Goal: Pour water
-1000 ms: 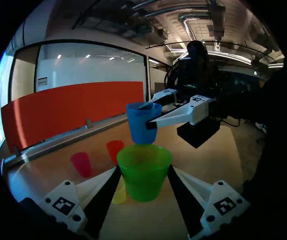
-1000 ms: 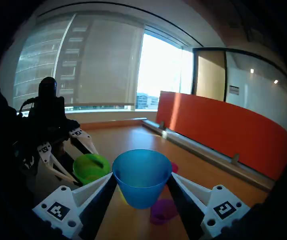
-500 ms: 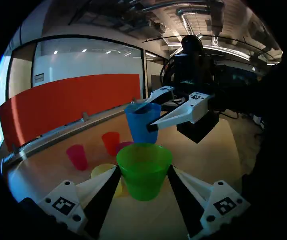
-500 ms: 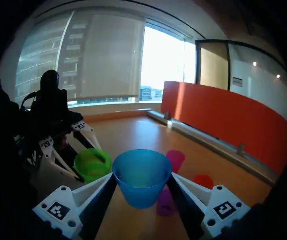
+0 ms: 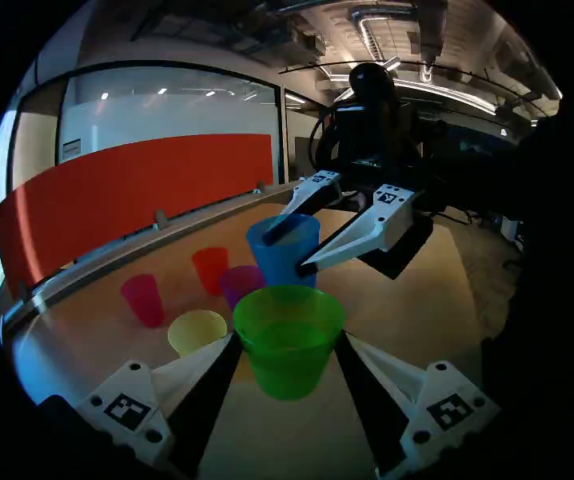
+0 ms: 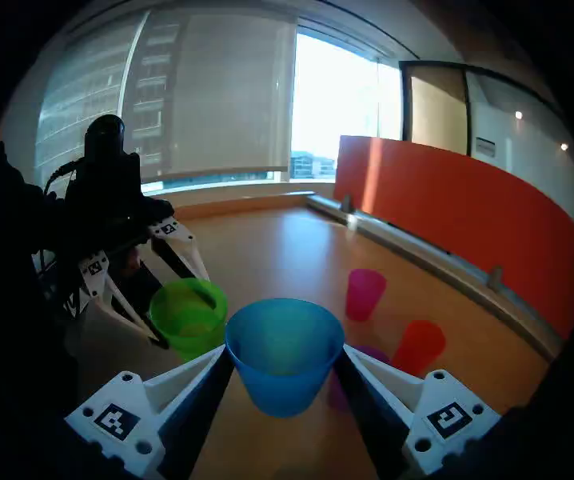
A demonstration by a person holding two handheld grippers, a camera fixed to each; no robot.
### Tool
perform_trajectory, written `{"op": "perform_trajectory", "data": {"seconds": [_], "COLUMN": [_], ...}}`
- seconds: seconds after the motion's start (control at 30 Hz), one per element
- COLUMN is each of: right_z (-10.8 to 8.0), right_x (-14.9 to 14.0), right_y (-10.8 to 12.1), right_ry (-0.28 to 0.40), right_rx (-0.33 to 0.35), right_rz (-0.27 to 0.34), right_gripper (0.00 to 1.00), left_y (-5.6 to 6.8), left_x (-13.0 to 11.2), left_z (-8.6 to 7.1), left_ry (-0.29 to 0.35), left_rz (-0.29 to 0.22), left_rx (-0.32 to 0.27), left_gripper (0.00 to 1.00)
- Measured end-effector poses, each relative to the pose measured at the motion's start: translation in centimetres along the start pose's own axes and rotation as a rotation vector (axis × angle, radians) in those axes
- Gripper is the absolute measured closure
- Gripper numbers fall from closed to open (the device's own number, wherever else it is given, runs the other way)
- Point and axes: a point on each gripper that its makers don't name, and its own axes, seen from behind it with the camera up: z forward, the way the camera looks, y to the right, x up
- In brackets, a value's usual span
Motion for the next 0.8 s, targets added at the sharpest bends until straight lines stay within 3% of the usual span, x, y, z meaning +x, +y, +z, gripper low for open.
{"op": "perform_trajectory", "data": {"seconds": [0.8], "right_z": [1.8], "right_x": [-5.6], "right_y": [-0.5], "right_ry": [-0.116], "right_rx": [0.046], "right_rz": [0.018], "right_gripper": [0.12], "left_y": [0.4], "left_x": [-3.0], "left_z": [1.2], "left_ry": [-0.072], "left_rz": [-0.025], "left_rx": [-0.037], "left_gripper": [0.17]}}
